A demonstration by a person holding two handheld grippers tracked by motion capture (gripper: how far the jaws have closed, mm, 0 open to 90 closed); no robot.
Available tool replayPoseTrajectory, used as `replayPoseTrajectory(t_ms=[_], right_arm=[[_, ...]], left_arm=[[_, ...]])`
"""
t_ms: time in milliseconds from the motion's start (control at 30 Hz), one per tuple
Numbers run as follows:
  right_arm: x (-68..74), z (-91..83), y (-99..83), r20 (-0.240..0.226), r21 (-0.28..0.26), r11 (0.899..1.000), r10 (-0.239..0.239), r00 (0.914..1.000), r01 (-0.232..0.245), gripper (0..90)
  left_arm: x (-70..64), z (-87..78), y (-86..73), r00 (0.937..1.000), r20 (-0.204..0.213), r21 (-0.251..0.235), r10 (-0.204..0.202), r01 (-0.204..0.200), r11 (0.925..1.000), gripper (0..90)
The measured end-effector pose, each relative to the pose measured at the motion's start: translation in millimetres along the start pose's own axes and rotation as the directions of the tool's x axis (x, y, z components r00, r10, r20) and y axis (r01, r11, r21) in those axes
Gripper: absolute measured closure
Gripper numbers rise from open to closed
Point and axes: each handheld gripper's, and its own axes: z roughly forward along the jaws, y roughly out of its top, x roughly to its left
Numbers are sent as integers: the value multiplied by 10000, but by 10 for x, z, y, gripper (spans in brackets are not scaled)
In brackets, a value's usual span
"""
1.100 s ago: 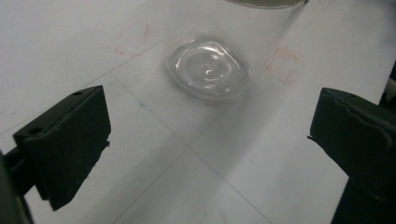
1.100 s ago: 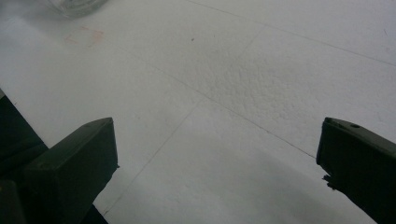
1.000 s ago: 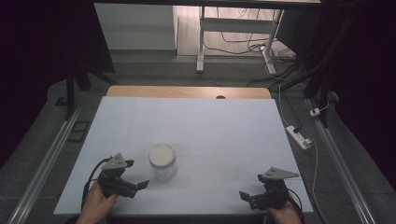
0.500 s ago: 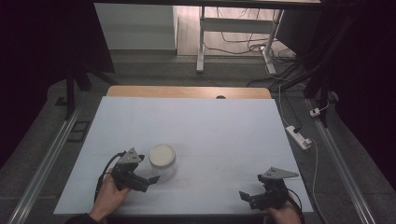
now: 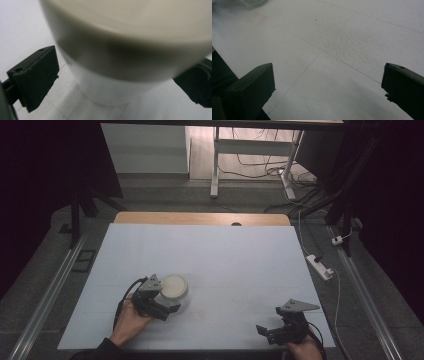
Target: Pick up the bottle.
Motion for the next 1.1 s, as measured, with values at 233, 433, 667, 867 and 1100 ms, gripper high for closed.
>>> replayPoseTrajectory(t_ms=[233,433,667,867,1100], right_arm=[[1,1,0,13,12,10000,-13,10000,13,0],[1,1,0,9,21,10000,-54,10000,54,0],[4,2,1,-2,37,10000,-30,10000,30,0],[7,2,1,6,60,10000,-57,10000,57,0],[8,3,0,13,52,9999,-125,9999,125,0]], left_arm=[[-26,72,60,9998,-65,164,170,-169,9997,0],[-35,48,91,9999,-44,29,160,-160,9999,41],[-37,33,99,9991,-185,-13,390,-390,9992,66],[-50,29,108,9989,-269,67,392,-391,9992,72],[-70,26,125,9987,-399,210,325,-317,9993,73]])
